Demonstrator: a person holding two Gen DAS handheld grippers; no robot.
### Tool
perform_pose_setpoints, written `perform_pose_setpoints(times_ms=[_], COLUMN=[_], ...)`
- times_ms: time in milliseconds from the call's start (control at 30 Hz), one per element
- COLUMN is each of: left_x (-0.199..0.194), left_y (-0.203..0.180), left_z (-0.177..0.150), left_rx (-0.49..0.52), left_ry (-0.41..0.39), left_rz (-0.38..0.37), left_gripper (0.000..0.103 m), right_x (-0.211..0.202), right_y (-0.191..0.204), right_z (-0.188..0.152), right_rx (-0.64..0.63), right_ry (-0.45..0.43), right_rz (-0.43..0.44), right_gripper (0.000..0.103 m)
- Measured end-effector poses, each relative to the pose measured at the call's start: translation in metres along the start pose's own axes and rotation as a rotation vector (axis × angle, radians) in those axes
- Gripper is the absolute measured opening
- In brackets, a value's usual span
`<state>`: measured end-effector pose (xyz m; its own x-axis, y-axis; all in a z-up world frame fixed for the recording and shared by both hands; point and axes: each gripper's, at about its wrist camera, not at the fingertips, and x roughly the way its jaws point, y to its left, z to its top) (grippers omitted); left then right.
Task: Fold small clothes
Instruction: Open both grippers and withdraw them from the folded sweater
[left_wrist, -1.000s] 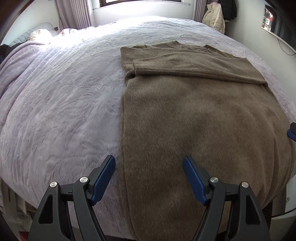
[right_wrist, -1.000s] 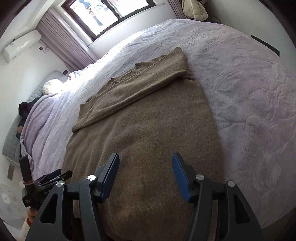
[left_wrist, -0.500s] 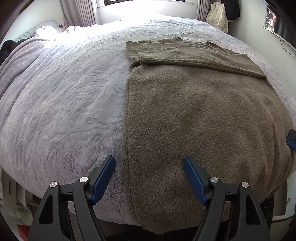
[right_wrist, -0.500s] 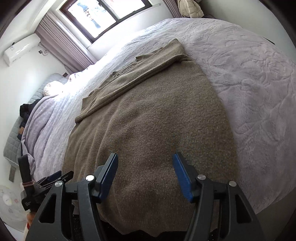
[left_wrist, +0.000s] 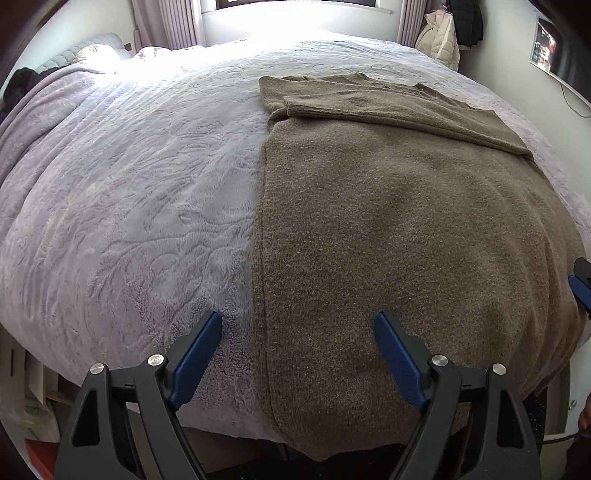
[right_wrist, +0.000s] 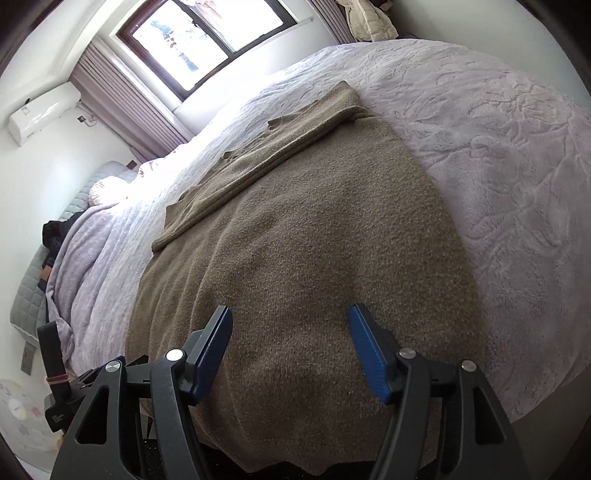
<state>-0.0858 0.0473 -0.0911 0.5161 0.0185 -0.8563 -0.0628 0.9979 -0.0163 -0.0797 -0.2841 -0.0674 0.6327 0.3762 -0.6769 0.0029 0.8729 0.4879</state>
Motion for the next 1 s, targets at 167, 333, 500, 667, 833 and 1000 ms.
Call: perform_pose_setpoints(times_ms=[167,333,500,667,833,1000], left_x=[0.0,-0.001,-0.004,-0.009,-0.013,-0.013], left_y=[0.0,0.004,0.009,0.015,0.017,0.014], left_z=[-0.004,-0.01,-0.012,-0.02,-0.032,-0.037], left_rx=[0.008,-0.018,-0.018,-0.013,0.017,0.024], left_ry=[-0.019,-0.028,-0.031,-0.024,-0.018,-0.005], left_rz=[-0.004,-0.01,-0.037,-0.066,-0.089,-0.108], left_gripper=[0.087,0.091,0.091,0.091,0.091,0.091], right_x=[0.0,0.0,-0.001,-0.001,-0.001,0.0], right_y=[0.0,0.005,0.007,0.007,0.009,0.011], right_z=[-0.006,-0.011,-0.012,-0.012,-0.013,-0.014], right_rx=[-0.003,-0.039,-0.05,-0.05,-0.07,-0.086], right_ry=[-0.038,-0.055,-0.059,-0.056,-0.056,-0.059], right_rz=[0.01,-0.014,-0.028,-0.03,-0.036,-0.041], right_gripper=[0.073,0.073,0.075,0.075,0.075,0.075])
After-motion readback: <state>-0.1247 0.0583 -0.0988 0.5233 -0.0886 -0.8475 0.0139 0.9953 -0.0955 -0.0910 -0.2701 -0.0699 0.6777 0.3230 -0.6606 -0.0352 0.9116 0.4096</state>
